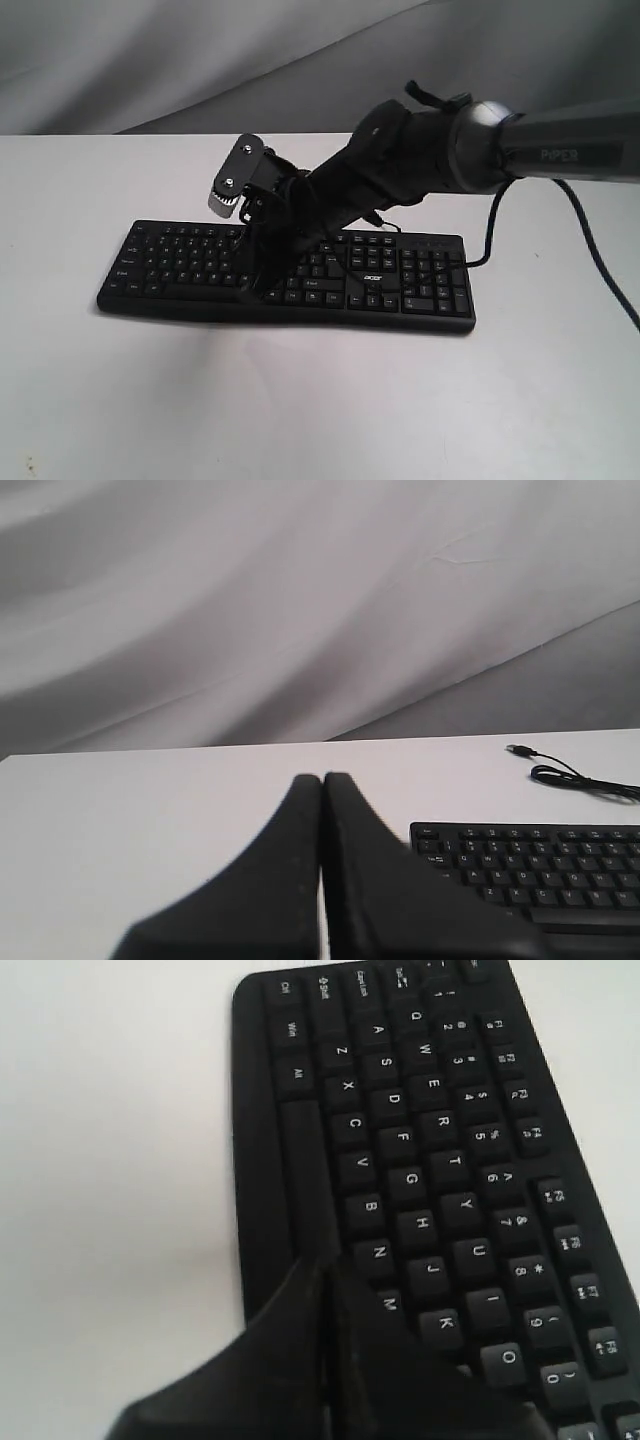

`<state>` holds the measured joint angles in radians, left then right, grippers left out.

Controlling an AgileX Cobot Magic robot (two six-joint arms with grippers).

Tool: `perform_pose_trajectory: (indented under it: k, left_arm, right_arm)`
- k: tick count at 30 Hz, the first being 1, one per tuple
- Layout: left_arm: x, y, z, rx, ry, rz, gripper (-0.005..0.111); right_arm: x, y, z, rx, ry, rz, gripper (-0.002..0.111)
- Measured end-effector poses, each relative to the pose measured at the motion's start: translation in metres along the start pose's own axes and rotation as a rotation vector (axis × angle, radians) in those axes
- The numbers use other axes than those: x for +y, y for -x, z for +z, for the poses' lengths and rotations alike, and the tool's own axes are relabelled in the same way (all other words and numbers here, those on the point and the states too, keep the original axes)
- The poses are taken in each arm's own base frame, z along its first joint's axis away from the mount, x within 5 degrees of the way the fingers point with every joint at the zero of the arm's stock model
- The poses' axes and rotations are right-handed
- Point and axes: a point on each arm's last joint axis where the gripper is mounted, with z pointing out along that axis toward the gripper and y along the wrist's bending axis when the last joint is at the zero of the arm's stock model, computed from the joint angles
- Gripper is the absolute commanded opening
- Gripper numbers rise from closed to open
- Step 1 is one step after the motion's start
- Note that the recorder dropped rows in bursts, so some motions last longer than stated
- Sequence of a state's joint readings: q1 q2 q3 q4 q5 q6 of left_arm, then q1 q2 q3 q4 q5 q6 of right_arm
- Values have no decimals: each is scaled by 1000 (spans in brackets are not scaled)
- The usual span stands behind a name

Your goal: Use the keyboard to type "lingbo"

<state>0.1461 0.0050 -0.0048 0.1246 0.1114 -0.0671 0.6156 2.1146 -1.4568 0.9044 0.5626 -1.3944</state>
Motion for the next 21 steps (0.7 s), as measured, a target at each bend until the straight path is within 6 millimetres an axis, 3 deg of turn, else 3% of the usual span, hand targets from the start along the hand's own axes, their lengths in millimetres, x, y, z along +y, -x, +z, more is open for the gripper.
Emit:
perform_pose_trajectory:
  k: [6, 12, 21]
  left_arm:
    - [0, 0, 0, 0, 0, 0, 1]
    - [0, 0, 0, 0, 0, 0, 1]
    - [0, 0, 0, 0, 0, 0, 1]
  right_arm:
    - [-11, -2, 2, 3, -78, 9, 0]
    - [-28, 1, 14, 68, -22, 41, 0]
    - [-42, -19, 24, 146, 9, 49, 0]
